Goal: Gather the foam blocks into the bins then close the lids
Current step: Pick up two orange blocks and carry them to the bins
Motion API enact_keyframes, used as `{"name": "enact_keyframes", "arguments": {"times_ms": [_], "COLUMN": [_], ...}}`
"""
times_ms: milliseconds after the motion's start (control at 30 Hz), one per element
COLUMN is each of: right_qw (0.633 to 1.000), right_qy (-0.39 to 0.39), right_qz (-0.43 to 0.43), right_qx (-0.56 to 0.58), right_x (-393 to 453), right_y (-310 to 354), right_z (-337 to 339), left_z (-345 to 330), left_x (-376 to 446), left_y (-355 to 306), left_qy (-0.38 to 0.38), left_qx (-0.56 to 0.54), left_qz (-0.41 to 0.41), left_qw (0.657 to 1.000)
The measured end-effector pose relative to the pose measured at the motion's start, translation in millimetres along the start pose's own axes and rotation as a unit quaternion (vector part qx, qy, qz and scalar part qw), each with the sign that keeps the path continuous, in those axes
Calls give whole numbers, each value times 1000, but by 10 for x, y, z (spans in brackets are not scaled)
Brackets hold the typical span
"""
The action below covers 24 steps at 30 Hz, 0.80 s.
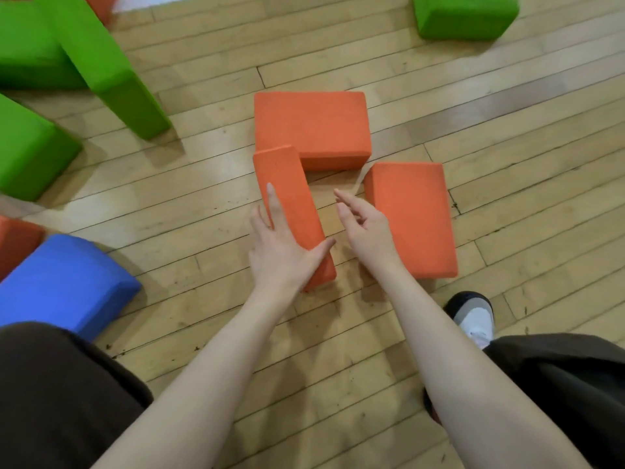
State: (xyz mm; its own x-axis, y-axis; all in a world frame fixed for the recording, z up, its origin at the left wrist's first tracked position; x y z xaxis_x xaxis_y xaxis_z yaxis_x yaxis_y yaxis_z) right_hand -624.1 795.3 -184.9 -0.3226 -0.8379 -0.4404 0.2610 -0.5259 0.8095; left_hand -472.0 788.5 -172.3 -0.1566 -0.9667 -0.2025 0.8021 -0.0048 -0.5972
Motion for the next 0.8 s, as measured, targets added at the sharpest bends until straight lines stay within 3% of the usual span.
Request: {"name": "enact_keyframes", "arguments": {"times_ms": [100,200,367,500,700,800], "right_qw": [988,955,902,896,880,898], "right_qy": [-118,-168,-191,-175,-259,-255], "right_qz": [-32,-107,-198,-269,-150,-104], "right_qx": [-97,-221,-333,-307,-370,-343], "right_x": [130,211,309,383,241,89], "right_y": [-285,-520,-841,-975,-581,-465], "right_z": [290,631,953,1042,847,697], "left_z": [-71,-181,-421,-556,-421,-251], "left_x": [161,179,207,181,207,260], "left_y": [-162,-356,-587,-607,-523,-371], "left_qy": [10,-12,-28,16,1,8], "left_qx": [39,49,27,128,106,87], "left_qz": [-5,-70,-123,-126,-113,-84], "left_qw": [999,996,992,984,988,993]}}
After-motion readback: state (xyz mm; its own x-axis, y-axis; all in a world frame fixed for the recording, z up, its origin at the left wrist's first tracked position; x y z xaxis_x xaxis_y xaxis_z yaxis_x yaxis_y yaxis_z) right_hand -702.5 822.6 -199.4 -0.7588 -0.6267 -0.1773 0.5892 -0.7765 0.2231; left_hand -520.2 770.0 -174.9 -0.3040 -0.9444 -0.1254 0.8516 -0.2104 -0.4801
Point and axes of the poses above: each hand's wrist, its own x-axis towards the middle knuckle, its own z-axis out of the back of the hand, y = z × x, the point moved 3 cm from there along x, towards the middle knuckle, and after that the axes turned 11 degrees about -z, right-handed, at the moved point
